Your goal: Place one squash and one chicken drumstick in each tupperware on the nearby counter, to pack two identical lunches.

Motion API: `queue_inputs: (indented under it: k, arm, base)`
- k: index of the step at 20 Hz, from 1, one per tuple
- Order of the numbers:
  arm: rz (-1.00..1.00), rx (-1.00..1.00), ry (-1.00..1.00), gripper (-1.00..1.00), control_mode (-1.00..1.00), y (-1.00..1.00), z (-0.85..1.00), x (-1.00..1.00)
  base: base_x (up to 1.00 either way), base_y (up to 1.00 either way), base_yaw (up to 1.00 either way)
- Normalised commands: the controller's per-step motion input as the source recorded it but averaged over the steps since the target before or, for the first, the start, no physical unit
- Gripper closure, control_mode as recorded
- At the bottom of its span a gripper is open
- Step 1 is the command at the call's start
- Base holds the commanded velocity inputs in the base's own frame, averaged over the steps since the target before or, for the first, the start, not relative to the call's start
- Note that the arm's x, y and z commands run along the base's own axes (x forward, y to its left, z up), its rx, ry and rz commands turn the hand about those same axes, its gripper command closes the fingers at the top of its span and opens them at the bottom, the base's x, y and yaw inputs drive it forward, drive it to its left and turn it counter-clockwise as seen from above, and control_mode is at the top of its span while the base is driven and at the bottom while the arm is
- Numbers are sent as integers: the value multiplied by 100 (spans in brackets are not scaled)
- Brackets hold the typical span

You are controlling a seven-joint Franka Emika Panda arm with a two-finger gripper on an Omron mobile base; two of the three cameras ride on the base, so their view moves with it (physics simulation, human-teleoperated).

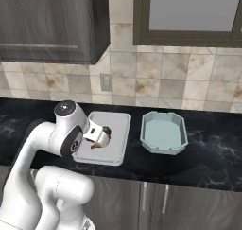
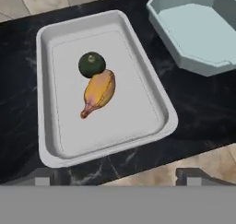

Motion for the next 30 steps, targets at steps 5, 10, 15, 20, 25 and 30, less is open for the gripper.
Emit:
queue_inputs:
  k: [5,10,15,20,25,30]
  arm:
    - [50,-16,-9,-100,-100,0,71,-81]
    - [39,-18,-1,-100,-100,13,64,-42]
    - [15,-27,2,-100,-100,49,2,-11]
    - [0,0,0,-100,100,0,0,0]
    - [0,0,0,-100,100,0,0,0]
    - [0,0,0,-100,100,0,0,0]
  base:
    - [0,0,0]
    - [0,0,0]
    - [0,0,0]
    - [-92,-22,-2]
    - [-85,-93,-13]
    - [-28,-100,-8]
